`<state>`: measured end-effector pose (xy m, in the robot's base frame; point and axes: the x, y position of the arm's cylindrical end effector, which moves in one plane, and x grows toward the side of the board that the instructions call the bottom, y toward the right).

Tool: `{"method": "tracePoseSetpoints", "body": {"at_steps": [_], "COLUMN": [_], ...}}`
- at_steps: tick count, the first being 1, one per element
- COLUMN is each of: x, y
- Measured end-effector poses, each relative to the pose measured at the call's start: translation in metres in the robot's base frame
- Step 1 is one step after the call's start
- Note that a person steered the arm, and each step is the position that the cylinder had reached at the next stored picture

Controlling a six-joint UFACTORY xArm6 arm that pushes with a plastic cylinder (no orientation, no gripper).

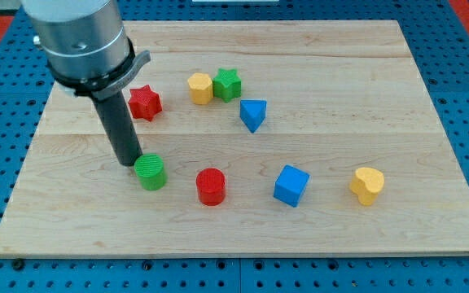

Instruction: Move the green circle to the left side of the red circle

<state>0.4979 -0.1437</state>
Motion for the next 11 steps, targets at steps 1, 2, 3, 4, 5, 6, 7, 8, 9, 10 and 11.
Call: {"method": "tracePoseSetpoints", "body": {"at_steps": [1, 2, 3, 4, 5, 6, 7, 8, 9, 10, 11], "x": [0.007, -0.033, -0.019, -0.022, -0.022, -0.018, -0.009, -0.003, -0.003, 0.005, 0.005], "y": [-0.021, -0.03, -0.008, 0.025, 0.025, 0.025, 0.016, 0.018, 0.024, 0.024, 0.024]}}
